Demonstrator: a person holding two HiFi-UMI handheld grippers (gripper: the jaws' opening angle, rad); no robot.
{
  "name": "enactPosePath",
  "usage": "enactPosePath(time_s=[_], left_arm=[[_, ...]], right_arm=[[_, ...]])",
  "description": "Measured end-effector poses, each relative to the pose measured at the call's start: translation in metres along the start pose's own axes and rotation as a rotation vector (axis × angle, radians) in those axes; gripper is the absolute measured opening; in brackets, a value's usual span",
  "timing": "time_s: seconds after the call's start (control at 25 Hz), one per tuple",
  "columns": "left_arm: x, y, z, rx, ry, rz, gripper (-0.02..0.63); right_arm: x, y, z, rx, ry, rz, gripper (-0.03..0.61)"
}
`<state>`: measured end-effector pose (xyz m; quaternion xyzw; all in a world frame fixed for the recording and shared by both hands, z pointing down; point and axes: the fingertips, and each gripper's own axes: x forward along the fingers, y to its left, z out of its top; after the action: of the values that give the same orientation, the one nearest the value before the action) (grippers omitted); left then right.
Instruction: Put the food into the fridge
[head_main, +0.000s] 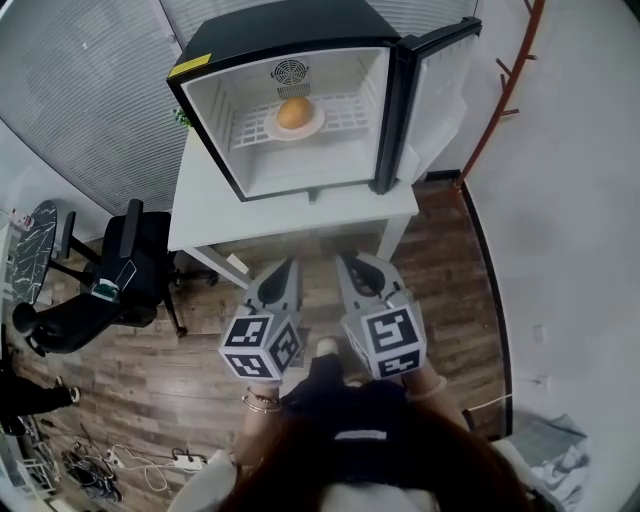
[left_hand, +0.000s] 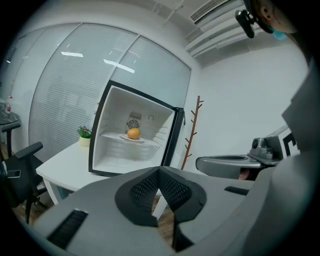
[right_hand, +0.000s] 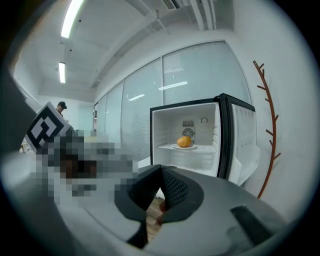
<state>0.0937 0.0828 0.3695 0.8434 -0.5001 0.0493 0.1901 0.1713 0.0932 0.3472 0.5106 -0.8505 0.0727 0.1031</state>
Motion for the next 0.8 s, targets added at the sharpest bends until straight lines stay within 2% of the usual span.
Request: enactPosePath(time_s=[0.52, 0.8], left_arm=[[-0.040, -0.036, -0.029, -0.015, -0.007, 0.005, 0.000], [-0.055, -0.047, -0.034, -0.016, -0.016, 0.004, 0.000]], right_arm=[[-0.059, 0.010, -0.025, -0.016, -0.003, -0.022, -0.003], [-0.079, 0.015, -0.023, -0.055, -0.037, -0.034, -0.003]])
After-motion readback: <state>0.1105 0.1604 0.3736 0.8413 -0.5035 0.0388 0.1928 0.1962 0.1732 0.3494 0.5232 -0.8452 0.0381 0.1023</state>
